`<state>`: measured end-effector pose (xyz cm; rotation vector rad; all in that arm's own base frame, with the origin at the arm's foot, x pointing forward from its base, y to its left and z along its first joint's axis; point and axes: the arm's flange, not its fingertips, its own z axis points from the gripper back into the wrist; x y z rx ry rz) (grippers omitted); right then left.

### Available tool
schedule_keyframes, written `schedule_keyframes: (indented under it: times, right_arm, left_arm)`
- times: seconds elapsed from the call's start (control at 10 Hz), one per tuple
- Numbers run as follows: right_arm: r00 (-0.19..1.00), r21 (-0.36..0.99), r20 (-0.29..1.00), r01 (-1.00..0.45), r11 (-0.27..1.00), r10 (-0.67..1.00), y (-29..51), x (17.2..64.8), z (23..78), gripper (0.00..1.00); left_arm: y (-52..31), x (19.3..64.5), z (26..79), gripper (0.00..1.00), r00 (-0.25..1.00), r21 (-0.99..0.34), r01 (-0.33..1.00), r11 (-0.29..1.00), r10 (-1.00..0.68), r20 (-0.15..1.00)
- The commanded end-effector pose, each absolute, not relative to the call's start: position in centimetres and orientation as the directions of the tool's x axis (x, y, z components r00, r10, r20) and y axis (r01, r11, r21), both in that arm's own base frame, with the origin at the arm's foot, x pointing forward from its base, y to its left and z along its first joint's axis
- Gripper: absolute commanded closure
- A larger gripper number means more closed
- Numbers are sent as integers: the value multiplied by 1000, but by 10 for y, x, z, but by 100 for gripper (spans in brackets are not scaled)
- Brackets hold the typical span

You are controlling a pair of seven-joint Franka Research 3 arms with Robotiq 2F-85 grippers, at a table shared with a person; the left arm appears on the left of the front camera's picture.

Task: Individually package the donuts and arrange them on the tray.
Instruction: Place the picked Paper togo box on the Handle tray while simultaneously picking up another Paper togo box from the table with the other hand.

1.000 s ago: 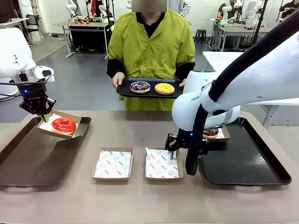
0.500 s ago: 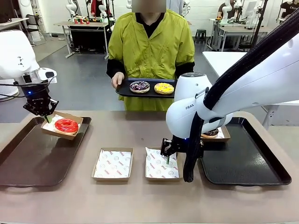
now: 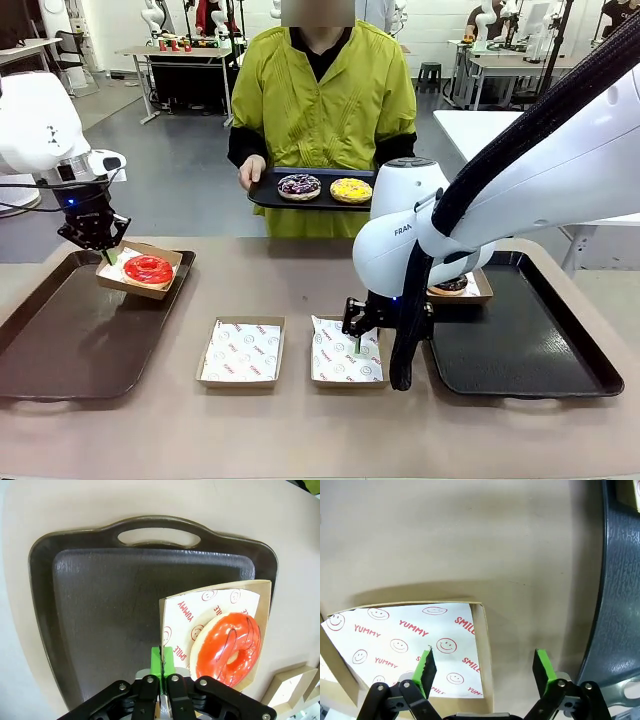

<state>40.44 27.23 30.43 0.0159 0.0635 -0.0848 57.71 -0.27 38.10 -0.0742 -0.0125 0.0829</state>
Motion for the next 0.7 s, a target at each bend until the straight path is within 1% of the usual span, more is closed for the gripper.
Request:
schedule_keyframes:
  times: [0.0, 0.1, 0.2, 0.3, 0.4, 0.5, 0.6]
  right_arm:
    - [994, -17, -44, 101, 995, -102, 280, 408, 302, 0]
    - [995, -10, -29, 95, 995, -95, 281, 407, 303, 32]
    - [995, -10, -31, 94, 995, -95, 282, 406, 304, 59]
    - [995, -12, -30, 94, 996, -94, 282, 406, 304, 91]
    - [995, -13, -29, 93, 996, -94, 283, 405, 304, 100]
    - [995, -13, -26, 95, 995, -95, 283, 405, 304, 100]
    - [995, -13, -21, 99, 995, -99, 283, 405, 305, 100]
  left_arm:
    - [4, 589, 376, 99, 998, -92, -61, 994, 64, 27]
    - [6, 590, 374, 39, 998, -89, -62, 994, 65, 25]
    - [7, 591, 372, 39, 998, -86, -63, 994, 65, 21]
    - [6, 592, 370, 0, 998, -83, -63, 995, 65, 19]
    - [6, 592, 369, 38, 998, -81, -65, 995, 66, 18]
    - [6, 592, 369, 0, 998, -80, -63, 995, 65, 19]
    - [8, 591, 369, 0, 998, -80, -62, 995, 64, 20]
